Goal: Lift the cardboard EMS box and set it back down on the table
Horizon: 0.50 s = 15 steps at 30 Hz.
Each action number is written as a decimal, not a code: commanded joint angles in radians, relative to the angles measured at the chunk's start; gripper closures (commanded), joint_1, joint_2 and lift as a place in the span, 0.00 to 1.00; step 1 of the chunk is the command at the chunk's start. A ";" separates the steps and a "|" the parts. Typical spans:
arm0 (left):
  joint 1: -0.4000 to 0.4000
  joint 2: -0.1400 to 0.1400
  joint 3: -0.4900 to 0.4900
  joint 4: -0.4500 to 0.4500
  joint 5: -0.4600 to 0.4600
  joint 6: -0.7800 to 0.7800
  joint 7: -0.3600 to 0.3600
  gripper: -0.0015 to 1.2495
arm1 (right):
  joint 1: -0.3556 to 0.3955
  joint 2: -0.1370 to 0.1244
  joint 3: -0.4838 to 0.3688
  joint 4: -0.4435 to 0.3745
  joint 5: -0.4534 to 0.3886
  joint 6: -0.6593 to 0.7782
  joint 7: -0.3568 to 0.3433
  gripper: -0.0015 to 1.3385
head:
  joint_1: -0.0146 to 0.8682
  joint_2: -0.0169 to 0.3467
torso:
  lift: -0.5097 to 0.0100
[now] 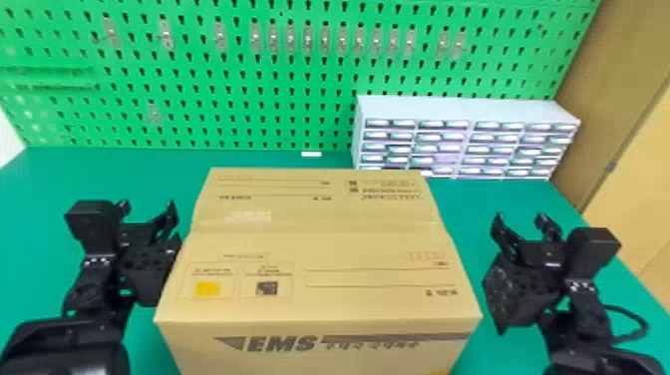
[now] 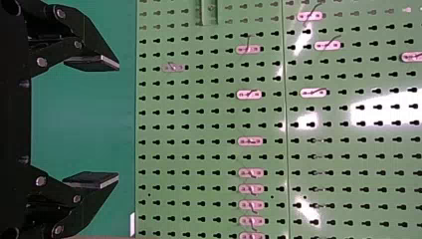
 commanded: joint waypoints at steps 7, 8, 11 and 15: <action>0.006 0.000 0.001 0.002 0.004 -0.001 0.002 0.37 | 0.001 0.001 0.015 -0.001 0.007 -0.017 -0.005 0.38 | 0.78 0.01 | 0.97; 0.005 0.000 -0.001 0.002 0.003 -0.001 0.002 0.37 | 0.001 0.001 0.015 -0.001 0.009 -0.015 -0.005 0.38 | 0.78 0.01 | 0.97; 0.005 0.000 -0.002 0.002 0.003 -0.001 0.002 0.37 | 0.003 0.001 0.013 -0.001 0.018 -0.017 -0.005 0.38 | 0.78 0.01 | 0.97; 0.008 0.000 -0.002 0.002 0.003 -0.001 0.002 0.37 | 0.001 0.001 0.015 -0.001 0.032 -0.017 -0.005 0.38 | 0.78 0.01 | 0.97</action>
